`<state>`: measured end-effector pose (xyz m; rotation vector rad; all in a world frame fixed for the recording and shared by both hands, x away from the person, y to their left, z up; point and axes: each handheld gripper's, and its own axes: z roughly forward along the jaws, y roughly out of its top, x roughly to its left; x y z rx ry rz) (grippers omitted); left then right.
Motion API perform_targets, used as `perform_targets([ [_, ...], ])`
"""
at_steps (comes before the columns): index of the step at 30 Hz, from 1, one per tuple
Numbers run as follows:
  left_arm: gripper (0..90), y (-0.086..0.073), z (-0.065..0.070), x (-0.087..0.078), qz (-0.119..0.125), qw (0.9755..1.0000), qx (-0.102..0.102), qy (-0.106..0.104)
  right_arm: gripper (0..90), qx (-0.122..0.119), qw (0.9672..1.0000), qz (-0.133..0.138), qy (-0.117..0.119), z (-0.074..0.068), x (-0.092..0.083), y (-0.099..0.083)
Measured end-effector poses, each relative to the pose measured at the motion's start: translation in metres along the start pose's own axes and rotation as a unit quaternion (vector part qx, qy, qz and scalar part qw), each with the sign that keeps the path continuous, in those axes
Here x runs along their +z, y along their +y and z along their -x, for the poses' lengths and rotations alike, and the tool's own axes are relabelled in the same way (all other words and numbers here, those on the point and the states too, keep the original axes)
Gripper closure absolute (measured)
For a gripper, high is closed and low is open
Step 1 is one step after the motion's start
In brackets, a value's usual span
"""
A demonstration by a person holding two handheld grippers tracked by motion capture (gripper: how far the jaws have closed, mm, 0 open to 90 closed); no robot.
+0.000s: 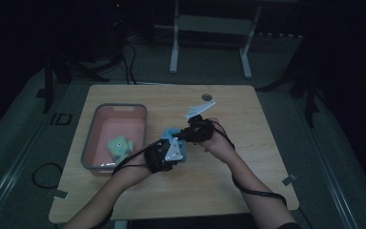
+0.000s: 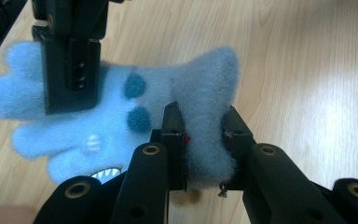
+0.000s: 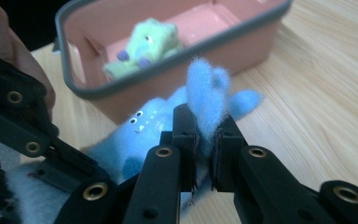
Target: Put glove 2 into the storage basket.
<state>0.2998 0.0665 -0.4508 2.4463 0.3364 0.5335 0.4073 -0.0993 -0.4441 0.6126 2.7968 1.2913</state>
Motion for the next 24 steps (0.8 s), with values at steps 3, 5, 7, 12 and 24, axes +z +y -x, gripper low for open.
perform_targets([
  [3,76.6,-0.004,-0.004,-0.006,0.0,1.0,-0.006,0.001,82.9,-0.001,1.0,0.004,0.005,-0.002,0.004,0.007],
  [5,76.5,-0.009,-0.007,-0.015,0.003,0.9999,-0.004,0.009,83.0,-0.001,0.9999,0.009,0.011,-0.005,0.011,0.018],
  [7,76.6,-0.015,-0.01,-0.02,0.002,0.9999,-0.006,0.013,83.0,-0.007,0.9999,0.009,0.009,-0.008,0.015,0.024],
  [12,76.6,-0.029,-0.019,-0.035,-0.008,0.9997,-0.007,0.021,83.0,-0.012,0.9998,0.012,0.013,-0.016,0.03,0.042],
  [24,76.6,-0.071,-0.035,-0.056,-0.039,0.9979,-0.034,0.039,82.9,-0.014,0.9993,0.017,0.03,-0.03,0.076,0.074],
])
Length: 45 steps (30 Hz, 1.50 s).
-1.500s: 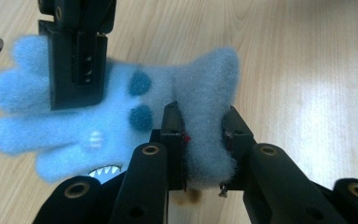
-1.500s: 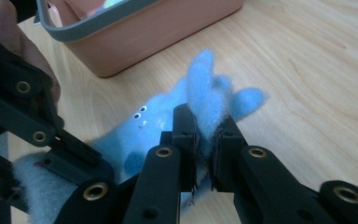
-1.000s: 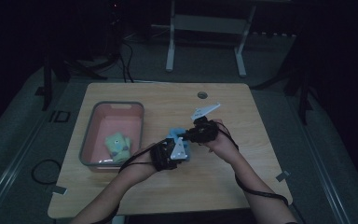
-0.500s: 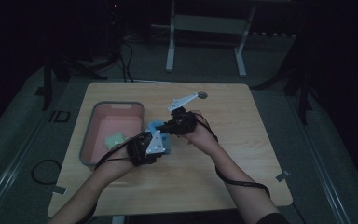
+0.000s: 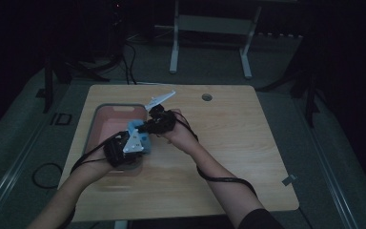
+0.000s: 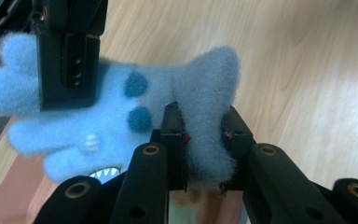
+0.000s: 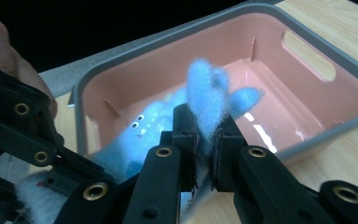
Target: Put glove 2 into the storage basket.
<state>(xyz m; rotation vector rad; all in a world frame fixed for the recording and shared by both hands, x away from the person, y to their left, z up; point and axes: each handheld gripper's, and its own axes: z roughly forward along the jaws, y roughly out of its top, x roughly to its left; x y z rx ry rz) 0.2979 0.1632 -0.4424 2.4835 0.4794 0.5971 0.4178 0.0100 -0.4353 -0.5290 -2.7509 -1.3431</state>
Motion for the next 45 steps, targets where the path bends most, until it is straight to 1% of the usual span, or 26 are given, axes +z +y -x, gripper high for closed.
perform_targets([
  [4,76.6,-0.014,-0.001,-0.001,-0.005,0.9999,-0.01,0.005,82.9,-0.002,1.0,-0.007,0.005,-0.004,0.018,0.005],
  [9,76.6,-0.033,-0.009,-0.001,-0.019,0.9994,-0.028,0.001,82.9,-0.007,0.9998,-0.013,0.011,-0.01,0.038,0.013],
  [10,76.5,-0.036,-0.01,-0.002,-0.02,0.9994,-0.028,0.003,82.9,-0.008,0.9998,-0.013,0.012,-0.011,0.042,0.015],
  [14,76.5,-0.048,-0.014,0.005,-0.018,0.9991,-0.039,-0.002,82.9,0.0,0.9997,-0.023,0.01,-0.008,0.056,0.015],
  [16,76.5,-0.048,-0.014,0.005,-0.018,0.9991,-0.039,-0.002,82.9,0.0,0.9996,-0.027,0.008,-0.008,0.06,0.015],
  [17,76.4,-0.054,-0.016,0.017,-0.027,0.9984,-0.048,-0.012,82.9,0.003,0.9993,-0.037,0.005,-0.005,0.066,0.012],
  [20,76.3,-0.057,-0.017,0.024,-0.038,0.9982,-0.045,-0.014,82.9,0.005,0.9989,-0.047,0.0,-0.002,0.075,0.007],
  [21,76.1,-0.058,-0.018,0.026,-0.041,0.9977,-0.05,-0.02,82.9,0.011,0.9987,-0.05,-0.001,-0.001,0.077,0.005],
  [23,76.1,-0.06,-0.019,0.028,-0.043,0.9975,-0.051,-0.021,82.8,0.012,0.9985,-0.054,0.0,0.001,0.08,0.004],
  [25,75.9,-0.063,-0.02,0.032,-0.043,0.9971,-0.057,-0.024,82.2,0.014,0.9979,-0.062,-0.007,0.003,0.086,0.001],
  [28,75.6,-0.063,-0.02,0.034,-0.043,0.997,-0.059,-0.025,81.0,0.014,0.9978,-0.064,-0.006,0.005,0.088,0.001],
  [29,74.3,-0.063,-0.023,0.035,-0.05,0.9957,-0.069,-0.037,73.0,0.021,0.998,-0.06,-0.005,0.006,0.089,0.001],
  [30,73.2,-0.063,-0.024,0.035,-0.053,0.9954,-0.071,-0.039,69.7,0.018,0.9982,-0.057,-0.009,0.006,0.088,0.002],
  [31,70.8,-0.063,-0.024,0.036,-0.056,0.9949,-0.073,-0.042,68.5,0.017,0.9982,-0.056,-0.01,0.007,0.087,0.002],
  [33,61.9,-0.063,-0.024,0.036,-0.059,0.9943,-0.076,-0.045,68.2,0.017,0.9983,-0.055,-0.012,0.007,0.086,0.002],
  [34,59.6,-0.062,-0.024,0.037,-0.06,0.9945,-0.076,-0.04,65.3,0.018,0.9985,-0.048,-0.016,0.009,0.082,0.003],
  [35,54.8,-0.061,-0.024,0.037,-0.06,0.9945,-0.078,-0.036,64.6,0.019,0.9987,-0.045,-0.016,0.009,0.08,0.004],
  [36,51.4,-0.061,-0.024,0.037,-0.057,0.9942,-0.085,-0.031,62.6,0.019,0.9987,-0.043,-0.018,0.009,0.078,0.004],
  [37,47.8,-0.061,-0.025,0.036,-0.053,0.9937,-0.094,-0.03,61.1,0.018,0.9988,-0.043,-0.018,0.01,0.076,0.005],
  [39,39.0,-0.061,-0.026,0.035,-0.051,0.9936,-0.097,-0.029,59.1,0.011,0.9989,-0.041,-0.018,0.009,0.07,0.005],
  [40,39.0,-0.06,-0.027,0.033,-0.052,0.9936,-0.097,-0.023,59.1,0.011,0.9989,-0.041,-0.018,0.009,0.07,0.005],
  [41,35.2,-0.059,-0.027,0.032,-0.054,0.9932,-0.101,-0.018,56.9,0.01,0.9989,-0.044,-0.017,0.009,0.068,0.005],
  [42,27.0,-0.059,-0.027,0.031,-0.052,0.993,-0.105,-0.018,53.6,0.007,0.999,-0.041,-0.014,0.008,0.061,0.005],
  [43,27.0,-0.058,-0.028,0.029,-0.051,0.9926,-0.109,-0.013,53.6,0.007,0.999,-0.041,-0.014,0.008,0.061,0.005],
  [44,22.3,-0.056,-0.028,0.025,-0.046,0.9921,-0.117,-0.006,51.4,0.007,0.9992,-0.039,-0.008,0.008,0.054,0.005],
  [45,18.3,-0.056,-0.028,0.025,-0.046,0.9921,-0.117,-0.006,51.4,0.007,0.9992,-0.039,-0.008,0.008,0.054,0.005],
])
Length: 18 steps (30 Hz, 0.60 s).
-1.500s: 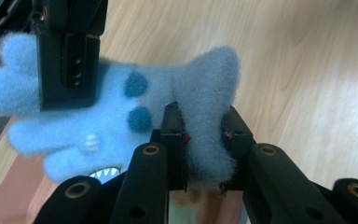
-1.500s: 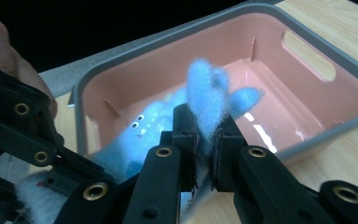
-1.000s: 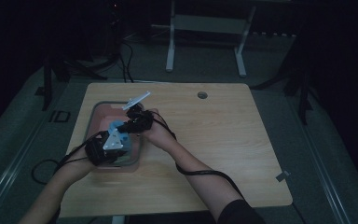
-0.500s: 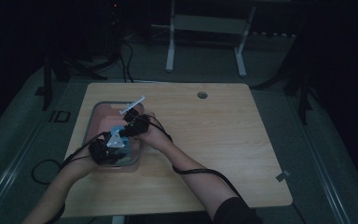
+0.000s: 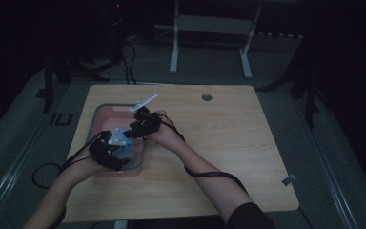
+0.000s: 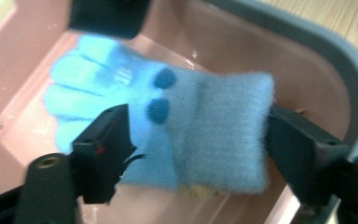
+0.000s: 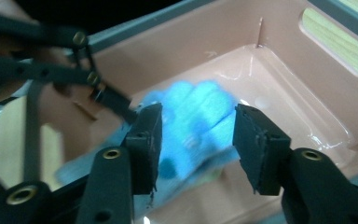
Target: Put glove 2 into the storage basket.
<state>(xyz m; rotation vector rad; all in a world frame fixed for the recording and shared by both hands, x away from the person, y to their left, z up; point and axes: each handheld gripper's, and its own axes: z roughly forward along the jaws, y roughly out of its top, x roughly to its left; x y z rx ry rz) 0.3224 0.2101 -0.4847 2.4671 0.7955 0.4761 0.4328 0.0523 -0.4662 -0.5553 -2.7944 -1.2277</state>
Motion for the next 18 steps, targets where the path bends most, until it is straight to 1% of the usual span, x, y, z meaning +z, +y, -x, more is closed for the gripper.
perform_targets([
  [1,18.3,0.001,0.0,-0.003,0.001,1.0,-0.006,0.002,50.2,-0.003,1.0,0.004,0.0,0.0,-0.004,-0.001],
  [2,14.7,0.002,0.0,-0.005,0.002,1.0,-0.008,0.0,47.3,-0.001,1.0,0.007,0.005,0.0,-0.011,-0.002],
  [3,14.7,0.003,0.0,-0.007,0.005,0.9999,-0.015,-0.001,45.6,-0.001,0.9999,0.011,0.007,0.0,-0.015,-0.004],
  [5,14.8,0.005,0.002,-0.011,0.015,0.9994,-0.03,-0.007,40.0,-0.002,0.9999,0.01,0.01,0.0,-0.02,-0.007],
  [7,14.7,0.007,0.003,-0.011,0.019,0.9994,-0.03,-0.004,40.0,-0.002,0.9999,0.01,0.01,0.0,-0.02,-0.007],
  [9,14.7,0.013,0.01,-0.011,0.024,0.9992,-0.033,0.0,36.6,0.0,0.9998,0.012,0.019,0.0,-0.024,-0.012],
  [11,14.7,0.018,0.014,-0.01,0.029,0.9991,-0.031,-0.003,34.9,-0.001,0.9997,0.011,0.022,0.0,-0.026,-0.017],
  [12,14.7,0.022,0.017,-0.01,0.032,0.9992,-0.025,-0.003,33.6,-0.004,0.9998,0.008,0.02,0.0,-0.027,-0.019],
  [13,14.6,0.025,0.019,-0.01,0.033,0.9992,-0.022,-0.008,30.9,-0.007,0.9997,0.009,0.02,0.0,-0.031,-0.023],
  [15,14.4,0.03,0.022,-0.011,0.039,0.9989,-0.023,-0.014,30.7,-0.007,0.9997,0.012,0.02,0.0,-0.032,-0.024],
  [16,14.4,0.033,0.022,-0.011,0.041,0.9988,-0.022,-0.016,29.9,-0.007,0.9997,0.015,0.016,0.0,-0.036,-0.027],
  [18,13.7,0.038,0.025,-0.01,0.039,0.9988,-0.022,-0.017,28.9,-0.008,0.9997,0.018,0.013,0.002,-0.039,-0.029],
])
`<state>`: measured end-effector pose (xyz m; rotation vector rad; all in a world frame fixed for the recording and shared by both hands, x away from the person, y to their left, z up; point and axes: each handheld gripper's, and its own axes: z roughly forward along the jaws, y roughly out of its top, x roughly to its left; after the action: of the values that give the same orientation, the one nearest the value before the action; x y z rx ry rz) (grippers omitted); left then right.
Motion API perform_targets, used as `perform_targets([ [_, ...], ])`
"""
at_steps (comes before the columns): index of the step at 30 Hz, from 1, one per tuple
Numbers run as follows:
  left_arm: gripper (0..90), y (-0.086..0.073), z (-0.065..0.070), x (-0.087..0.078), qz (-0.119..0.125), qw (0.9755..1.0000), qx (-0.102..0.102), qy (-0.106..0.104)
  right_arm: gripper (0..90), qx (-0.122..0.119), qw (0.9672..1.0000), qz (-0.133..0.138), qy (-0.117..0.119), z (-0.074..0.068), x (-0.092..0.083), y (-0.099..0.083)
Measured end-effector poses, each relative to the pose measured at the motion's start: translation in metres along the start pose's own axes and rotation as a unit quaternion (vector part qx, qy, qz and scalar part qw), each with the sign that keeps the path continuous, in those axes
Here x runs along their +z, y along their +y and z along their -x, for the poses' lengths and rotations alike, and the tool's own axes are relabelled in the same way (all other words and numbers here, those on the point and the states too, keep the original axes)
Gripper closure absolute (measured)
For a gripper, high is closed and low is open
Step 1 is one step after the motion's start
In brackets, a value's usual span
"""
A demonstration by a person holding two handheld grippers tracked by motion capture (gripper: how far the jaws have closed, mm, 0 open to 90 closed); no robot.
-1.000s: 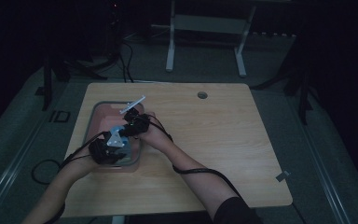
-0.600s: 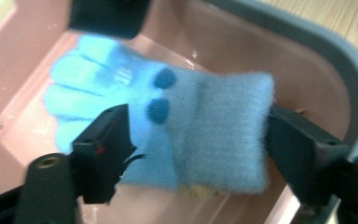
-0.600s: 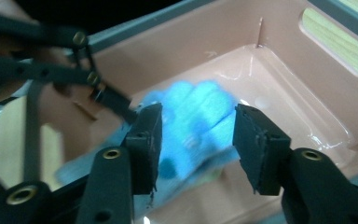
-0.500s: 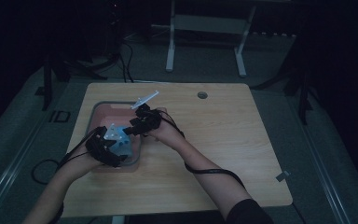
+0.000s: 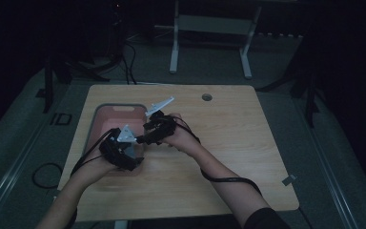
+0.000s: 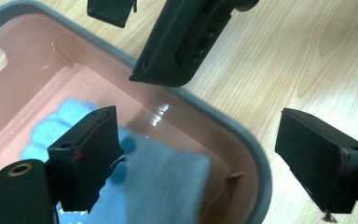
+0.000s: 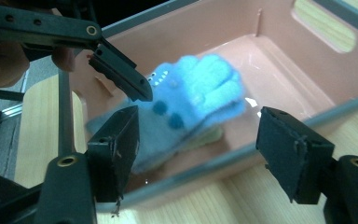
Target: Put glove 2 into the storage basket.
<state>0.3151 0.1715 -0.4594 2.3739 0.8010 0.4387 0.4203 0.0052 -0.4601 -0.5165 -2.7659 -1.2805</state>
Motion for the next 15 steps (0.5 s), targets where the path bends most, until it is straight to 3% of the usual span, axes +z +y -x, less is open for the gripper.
perform_targets([
  [10,11.4,0.021,0.025,0.003,0.009,0.9996,0.021,-0.016,18.4,-0.009,0.9999,0.007,0.003,0.002,-0.024,-0.02],
  [15,11.0,0.026,0.031,0.004,0.022,0.9992,0.031,-0.009,17.3,-0.016,0.9999,0.003,-0.006,0.003,-0.031,-0.028],
])
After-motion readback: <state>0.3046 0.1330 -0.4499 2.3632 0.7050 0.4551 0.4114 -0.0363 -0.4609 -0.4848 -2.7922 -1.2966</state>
